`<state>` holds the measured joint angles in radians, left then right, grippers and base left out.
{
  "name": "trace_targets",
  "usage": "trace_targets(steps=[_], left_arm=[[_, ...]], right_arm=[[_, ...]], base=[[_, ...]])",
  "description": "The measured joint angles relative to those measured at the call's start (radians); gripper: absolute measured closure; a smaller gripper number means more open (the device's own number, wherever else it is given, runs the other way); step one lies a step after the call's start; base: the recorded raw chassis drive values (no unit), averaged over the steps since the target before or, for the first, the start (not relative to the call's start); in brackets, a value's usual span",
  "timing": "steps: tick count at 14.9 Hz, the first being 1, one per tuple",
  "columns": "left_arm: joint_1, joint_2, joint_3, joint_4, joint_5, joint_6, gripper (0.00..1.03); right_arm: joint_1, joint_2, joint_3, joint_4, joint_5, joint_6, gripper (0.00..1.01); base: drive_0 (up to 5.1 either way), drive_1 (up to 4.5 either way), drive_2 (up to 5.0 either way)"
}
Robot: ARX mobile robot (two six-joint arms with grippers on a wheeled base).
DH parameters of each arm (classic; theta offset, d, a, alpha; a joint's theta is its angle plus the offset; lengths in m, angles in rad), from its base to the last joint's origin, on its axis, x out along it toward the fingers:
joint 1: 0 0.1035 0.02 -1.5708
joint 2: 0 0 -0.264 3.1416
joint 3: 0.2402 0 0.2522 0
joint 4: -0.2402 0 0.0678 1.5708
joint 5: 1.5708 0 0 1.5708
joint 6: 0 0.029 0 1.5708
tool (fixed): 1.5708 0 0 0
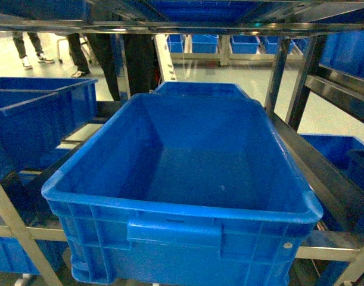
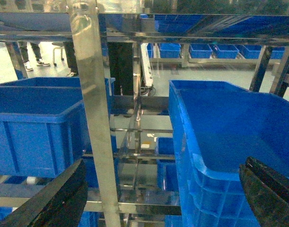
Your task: Pick red block from blue box to shelf
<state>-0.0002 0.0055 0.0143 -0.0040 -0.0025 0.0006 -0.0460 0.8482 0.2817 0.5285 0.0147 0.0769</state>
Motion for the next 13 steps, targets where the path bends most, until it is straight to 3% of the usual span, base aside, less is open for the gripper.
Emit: trace_targets(steps=[13], left_arm=[[0.000,0.000,0.000,0.000,0.000,0.000,0.05]], right_arm=[[0.000,0.000,0.000,0.000,0.000,0.000,0.77]], base=[[0.0,0.00,0.0]])
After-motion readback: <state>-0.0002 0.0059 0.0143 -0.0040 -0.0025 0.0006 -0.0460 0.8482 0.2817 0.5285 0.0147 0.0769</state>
